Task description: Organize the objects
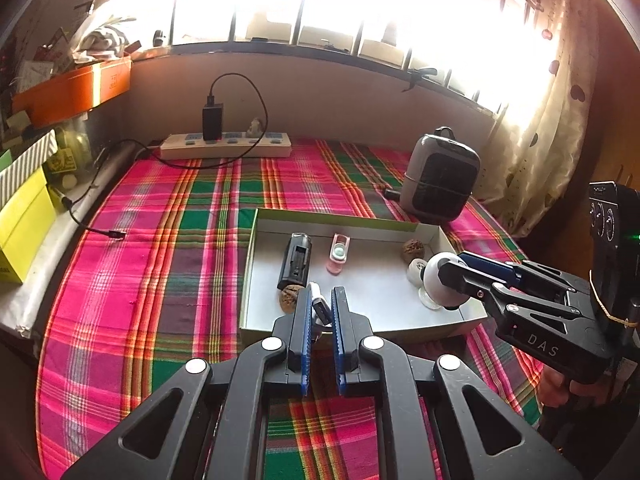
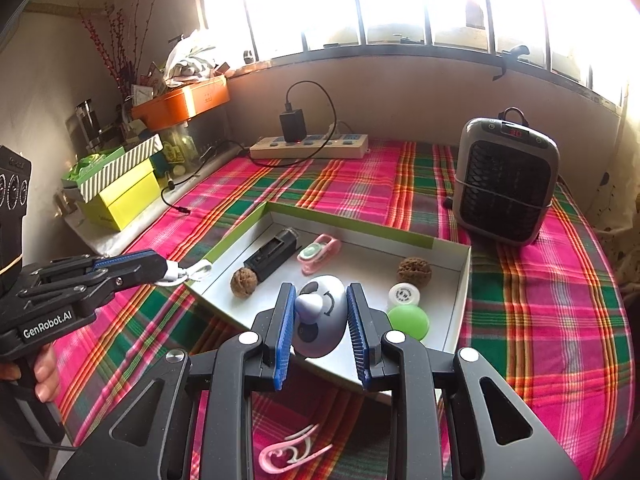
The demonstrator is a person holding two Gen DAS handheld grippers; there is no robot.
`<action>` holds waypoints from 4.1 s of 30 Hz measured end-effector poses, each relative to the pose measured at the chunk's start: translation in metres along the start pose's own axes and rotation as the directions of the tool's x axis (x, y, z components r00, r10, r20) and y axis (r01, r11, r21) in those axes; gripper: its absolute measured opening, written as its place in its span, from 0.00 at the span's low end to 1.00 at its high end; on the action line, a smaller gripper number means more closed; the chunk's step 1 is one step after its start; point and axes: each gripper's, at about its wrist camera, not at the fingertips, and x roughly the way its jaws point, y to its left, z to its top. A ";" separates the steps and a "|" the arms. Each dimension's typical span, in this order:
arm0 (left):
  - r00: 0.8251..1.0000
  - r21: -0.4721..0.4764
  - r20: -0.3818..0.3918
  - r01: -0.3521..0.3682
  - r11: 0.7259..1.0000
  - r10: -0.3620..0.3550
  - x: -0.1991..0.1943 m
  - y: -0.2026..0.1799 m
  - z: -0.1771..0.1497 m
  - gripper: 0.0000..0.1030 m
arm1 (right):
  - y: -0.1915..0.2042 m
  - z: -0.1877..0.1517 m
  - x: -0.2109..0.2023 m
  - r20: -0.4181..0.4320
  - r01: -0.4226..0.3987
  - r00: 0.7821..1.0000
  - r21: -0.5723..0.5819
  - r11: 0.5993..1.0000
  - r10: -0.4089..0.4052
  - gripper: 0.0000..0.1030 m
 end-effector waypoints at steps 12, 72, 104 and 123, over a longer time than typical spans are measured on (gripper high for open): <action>0.999 0.002 -0.033 0.041 0.999 -0.041 0.040 -0.008 0.018 0.08 | -0.024 0.024 0.032 -0.037 0.020 0.999 0.022 1.000 -0.019 0.26; 0.988 0.015 -0.154 0.016 1.000 -0.013 0.112 -0.001 0.017 0.05 | -0.041 0.037 0.116 -0.218 0.052 0.975 0.010 0.999 -0.048 0.26; 0.987 0.046 -0.159 -0.009 0.999 0.016 0.109 -0.001 0.015 0.19 | -0.034 0.036 0.121 -0.236 0.078 0.968 -0.021 0.997 -0.081 0.43; 0.990 0.052 -0.136 -0.026 0.998 0.033 0.090 -0.002 0.015 0.26 | -0.030 0.035 0.106 -0.194 0.089 0.977 -0.010 0.996 -0.090 0.44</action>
